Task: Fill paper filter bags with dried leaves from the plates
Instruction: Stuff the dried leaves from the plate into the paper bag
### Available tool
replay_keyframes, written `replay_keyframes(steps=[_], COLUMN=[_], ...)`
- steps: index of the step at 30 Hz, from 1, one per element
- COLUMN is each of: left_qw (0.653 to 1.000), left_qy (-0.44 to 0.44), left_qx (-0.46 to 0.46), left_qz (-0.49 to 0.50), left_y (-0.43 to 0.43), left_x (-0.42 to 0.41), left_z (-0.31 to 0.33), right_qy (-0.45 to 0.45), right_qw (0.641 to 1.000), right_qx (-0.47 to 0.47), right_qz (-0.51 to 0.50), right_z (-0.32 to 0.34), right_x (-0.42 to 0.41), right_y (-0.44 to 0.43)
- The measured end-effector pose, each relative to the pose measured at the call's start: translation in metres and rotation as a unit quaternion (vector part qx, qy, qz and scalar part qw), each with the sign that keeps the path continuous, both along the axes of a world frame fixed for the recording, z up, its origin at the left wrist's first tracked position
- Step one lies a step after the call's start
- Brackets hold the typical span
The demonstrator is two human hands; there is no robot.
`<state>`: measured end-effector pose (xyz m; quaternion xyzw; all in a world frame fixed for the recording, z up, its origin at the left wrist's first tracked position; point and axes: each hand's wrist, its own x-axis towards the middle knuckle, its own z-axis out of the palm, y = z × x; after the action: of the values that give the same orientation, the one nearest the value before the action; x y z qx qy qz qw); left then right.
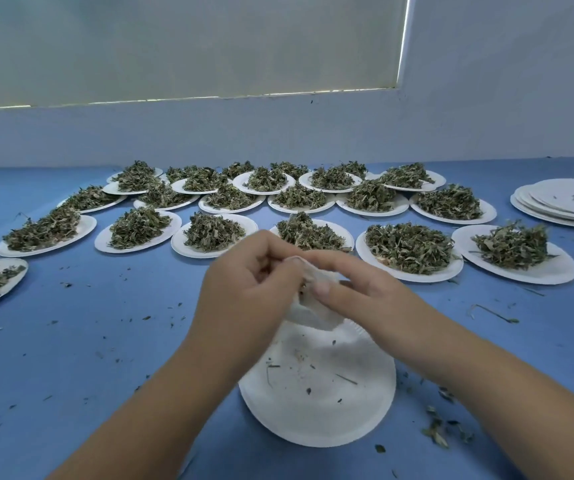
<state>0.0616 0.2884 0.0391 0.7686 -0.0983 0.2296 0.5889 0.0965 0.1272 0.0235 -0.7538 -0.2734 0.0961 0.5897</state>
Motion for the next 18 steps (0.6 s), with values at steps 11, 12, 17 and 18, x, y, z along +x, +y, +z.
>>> replay_keyframes(steps=[11,12,17,18], left_qw=[0.971,0.971,0.996,1.000], left_qy=[0.107,0.103,0.043,0.016], left_qx=[-0.180,-0.185,-0.073,0.001], left_qz=[-0.119,-0.114,-0.025,-0.003], left_y=[0.010,0.010,0.013,0.015], left_x=[0.008,0.009,0.017,0.017], left_z=[0.001,0.000,-0.012,-0.015], right_qy=[-0.257,-0.273,-0.203,-0.184], right_qw=[0.956,0.948,0.970,0.973], right_qx=[-0.126,-0.138,-0.072,-0.055], right_qz=[-0.067,-0.082,-0.116,-0.126], right_z=[-0.013,-0.014,-0.014,-0.013], right_x=[-0.001,0.000,0.005,0.006], right_y=[0.006,0.005,0.002,0.001])
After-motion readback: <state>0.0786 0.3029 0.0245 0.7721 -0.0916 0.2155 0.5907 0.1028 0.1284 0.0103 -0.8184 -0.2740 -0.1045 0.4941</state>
